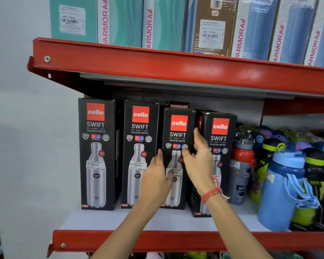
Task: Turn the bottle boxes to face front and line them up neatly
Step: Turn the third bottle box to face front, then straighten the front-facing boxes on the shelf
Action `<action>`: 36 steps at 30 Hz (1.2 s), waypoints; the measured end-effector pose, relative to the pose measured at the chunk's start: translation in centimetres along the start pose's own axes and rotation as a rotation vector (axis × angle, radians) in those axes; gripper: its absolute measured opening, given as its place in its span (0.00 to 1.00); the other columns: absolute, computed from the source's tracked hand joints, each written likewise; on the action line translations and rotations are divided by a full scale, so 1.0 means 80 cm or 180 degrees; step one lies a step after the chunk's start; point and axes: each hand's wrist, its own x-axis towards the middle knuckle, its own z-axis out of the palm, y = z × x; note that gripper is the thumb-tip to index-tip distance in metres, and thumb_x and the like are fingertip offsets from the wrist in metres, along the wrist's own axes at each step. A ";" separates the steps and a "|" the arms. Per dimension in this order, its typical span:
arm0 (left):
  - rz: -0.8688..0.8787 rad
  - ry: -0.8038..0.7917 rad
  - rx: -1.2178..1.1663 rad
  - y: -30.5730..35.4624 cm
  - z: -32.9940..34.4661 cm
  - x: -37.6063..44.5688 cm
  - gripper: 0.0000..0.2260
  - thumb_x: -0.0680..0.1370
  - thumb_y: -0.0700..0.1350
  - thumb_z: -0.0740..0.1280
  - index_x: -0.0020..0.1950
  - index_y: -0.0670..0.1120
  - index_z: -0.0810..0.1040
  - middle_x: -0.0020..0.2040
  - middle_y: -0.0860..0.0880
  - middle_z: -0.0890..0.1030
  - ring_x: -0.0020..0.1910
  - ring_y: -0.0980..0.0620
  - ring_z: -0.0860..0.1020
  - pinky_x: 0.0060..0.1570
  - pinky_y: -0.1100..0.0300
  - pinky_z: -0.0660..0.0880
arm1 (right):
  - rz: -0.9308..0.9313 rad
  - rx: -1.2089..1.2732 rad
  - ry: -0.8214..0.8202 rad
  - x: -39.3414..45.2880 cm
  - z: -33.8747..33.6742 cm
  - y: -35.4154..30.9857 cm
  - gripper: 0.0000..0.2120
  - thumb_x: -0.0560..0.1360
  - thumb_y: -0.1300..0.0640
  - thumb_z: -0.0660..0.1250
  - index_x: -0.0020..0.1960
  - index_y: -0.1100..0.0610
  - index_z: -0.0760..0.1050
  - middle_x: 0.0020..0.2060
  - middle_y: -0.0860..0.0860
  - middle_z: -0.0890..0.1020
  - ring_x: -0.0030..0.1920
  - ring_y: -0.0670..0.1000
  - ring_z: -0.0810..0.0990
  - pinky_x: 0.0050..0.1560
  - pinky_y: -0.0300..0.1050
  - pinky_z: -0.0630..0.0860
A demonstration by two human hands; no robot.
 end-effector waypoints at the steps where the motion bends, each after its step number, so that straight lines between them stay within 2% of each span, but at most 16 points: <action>1: 0.0076 0.0070 -0.0160 -0.003 -0.008 -0.004 0.29 0.78 0.44 0.64 0.76 0.43 0.57 0.68 0.45 0.73 0.63 0.47 0.76 0.59 0.56 0.73 | -0.0155 0.0101 0.0192 -0.003 0.001 -0.007 0.31 0.74 0.66 0.65 0.74 0.51 0.62 0.72 0.49 0.68 0.67 0.47 0.71 0.64 0.46 0.73; 3: 0.0145 0.0246 -0.0526 -0.011 -0.025 -0.013 0.23 0.77 0.42 0.65 0.72 0.45 0.66 0.64 0.49 0.77 0.61 0.51 0.77 0.59 0.58 0.74 | -0.0491 0.0281 0.0451 -0.012 0.008 -0.025 0.27 0.74 0.67 0.64 0.71 0.51 0.68 0.69 0.47 0.70 0.65 0.43 0.71 0.61 0.40 0.72; 5: 0.0181 0.0472 -0.0623 -0.025 -0.042 -0.018 0.18 0.77 0.42 0.66 0.67 0.47 0.73 0.60 0.52 0.81 0.57 0.54 0.79 0.58 0.57 0.76 | -0.0757 0.0491 0.0343 -0.025 0.018 -0.043 0.23 0.74 0.67 0.64 0.67 0.52 0.73 0.63 0.49 0.74 0.62 0.44 0.75 0.59 0.38 0.73; 8: 0.0217 0.0723 -0.0678 -0.059 -0.064 -0.024 0.15 0.78 0.43 0.65 0.64 0.48 0.76 0.57 0.54 0.82 0.56 0.57 0.79 0.58 0.54 0.76 | -0.0680 0.0823 -0.0574 -0.050 0.047 -0.056 0.17 0.75 0.66 0.65 0.62 0.54 0.78 0.56 0.51 0.79 0.55 0.43 0.79 0.52 0.33 0.76; 10: 0.0280 0.0862 -0.0676 -0.087 -0.079 -0.035 0.13 0.78 0.44 0.65 0.62 0.48 0.76 0.56 0.54 0.81 0.56 0.56 0.79 0.57 0.52 0.77 | -0.0358 0.0871 -0.1176 -0.069 0.079 -0.048 0.15 0.76 0.62 0.66 0.62 0.52 0.78 0.57 0.51 0.81 0.55 0.43 0.80 0.54 0.37 0.77; 13: 0.0231 0.1156 -0.0497 -0.134 -0.102 -0.058 0.12 0.78 0.43 0.64 0.62 0.47 0.76 0.58 0.53 0.78 0.58 0.53 0.76 0.59 0.49 0.74 | 0.0419 0.1023 -0.1762 -0.107 0.126 -0.030 0.19 0.77 0.51 0.65 0.68 0.47 0.71 0.63 0.48 0.78 0.63 0.45 0.77 0.67 0.50 0.72; 16: -0.0219 0.1335 -0.0672 -0.169 -0.120 -0.071 0.21 0.79 0.54 0.55 0.70 0.48 0.67 0.68 0.49 0.69 0.68 0.53 0.65 0.68 0.53 0.64 | 0.0967 0.0910 -0.2050 -0.139 0.158 -0.028 0.30 0.76 0.38 0.59 0.75 0.39 0.55 0.73 0.43 0.66 0.73 0.47 0.65 0.73 0.52 0.63; 18: -0.0612 0.1072 -0.1100 -0.180 -0.129 -0.068 0.27 0.78 0.62 0.49 0.76 0.56 0.54 0.74 0.54 0.58 0.75 0.57 0.53 0.72 0.55 0.51 | 0.1012 0.0810 -0.2082 -0.150 0.174 -0.034 0.32 0.76 0.35 0.55 0.76 0.37 0.45 0.75 0.39 0.58 0.75 0.46 0.59 0.73 0.47 0.56; 20: -0.0735 0.0565 -0.1448 -0.190 -0.136 -0.063 0.28 0.76 0.67 0.44 0.75 0.63 0.44 0.75 0.62 0.49 0.74 0.66 0.46 0.74 0.57 0.44 | 0.1034 0.0801 -0.2011 -0.155 0.188 -0.040 0.32 0.76 0.34 0.52 0.75 0.35 0.40 0.76 0.37 0.54 0.76 0.46 0.56 0.70 0.45 0.56; 23: -0.0812 -0.0192 -0.1972 -0.210 -0.145 -0.063 0.37 0.66 0.78 0.41 0.72 0.68 0.42 0.74 0.67 0.46 0.67 0.80 0.49 0.69 0.74 0.50 | 0.1036 0.0867 -0.1919 -0.161 0.201 -0.041 0.33 0.76 0.34 0.52 0.73 0.33 0.38 0.70 0.31 0.52 0.76 0.46 0.54 0.72 0.49 0.55; 24: -0.0874 -0.0386 -0.2014 -0.217 -0.148 -0.065 0.38 0.64 0.79 0.42 0.73 0.70 0.43 0.75 0.65 0.48 0.70 0.77 0.52 0.69 0.73 0.53 | 0.1024 0.0844 -0.1918 -0.163 0.202 -0.039 0.33 0.75 0.33 0.53 0.73 0.32 0.38 0.69 0.30 0.52 0.76 0.46 0.54 0.73 0.50 0.55; 26: -0.0933 -0.0604 -0.1987 -0.222 -0.156 -0.068 0.34 0.64 0.79 0.41 0.70 0.75 0.44 0.78 0.59 0.55 0.76 0.57 0.58 0.75 0.54 0.57 | 0.0980 0.0798 -0.1962 -0.167 0.197 -0.035 0.34 0.74 0.32 0.54 0.73 0.31 0.38 0.71 0.31 0.52 0.76 0.44 0.53 0.74 0.52 0.54; 27: -0.0961 -0.0658 -0.1971 -0.223 -0.163 -0.071 0.33 0.64 0.79 0.40 0.69 0.77 0.44 0.78 0.56 0.57 0.76 0.51 0.59 0.75 0.46 0.57 | 0.0967 0.0809 -0.1989 -0.170 0.194 -0.034 0.34 0.73 0.32 0.55 0.73 0.31 0.39 0.73 0.32 0.51 0.76 0.43 0.53 0.73 0.50 0.54; 28: -0.0976 -0.0685 -0.1951 -0.223 -0.169 -0.075 0.32 0.63 0.79 0.40 0.68 0.78 0.45 0.78 0.54 0.58 0.76 0.49 0.60 0.74 0.43 0.58 | 0.0948 0.0826 -0.2016 -0.173 0.190 -0.034 0.34 0.73 0.32 0.55 0.72 0.30 0.39 0.74 0.34 0.51 0.75 0.42 0.52 0.73 0.48 0.53; 32: -0.0974 -0.0718 -0.1857 -0.211 -0.189 -0.099 0.33 0.62 0.80 0.39 0.68 0.78 0.46 0.78 0.53 0.60 0.75 0.47 0.62 0.74 0.42 0.58 | 0.0822 0.0736 -0.2132 -0.190 0.168 -0.043 0.36 0.73 0.34 0.56 0.74 0.33 0.39 0.68 0.28 0.49 0.70 0.35 0.51 0.69 0.39 0.52; 36: -0.1020 -0.0605 -0.1736 -0.205 -0.197 -0.116 0.31 0.62 0.80 0.39 0.66 0.81 0.48 0.77 0.51 0.62 0.75 0.45 0.63 0.73 0.40 0.60 | 0.0695 0.0681 -0.2190 -0.198 0.151 -0.048 0.40 0.70 0.34 0.60 0.74 0.35 0.40 0.66 0.28 0.49 0.70 0.34 0.50 0.72 0.41 0.53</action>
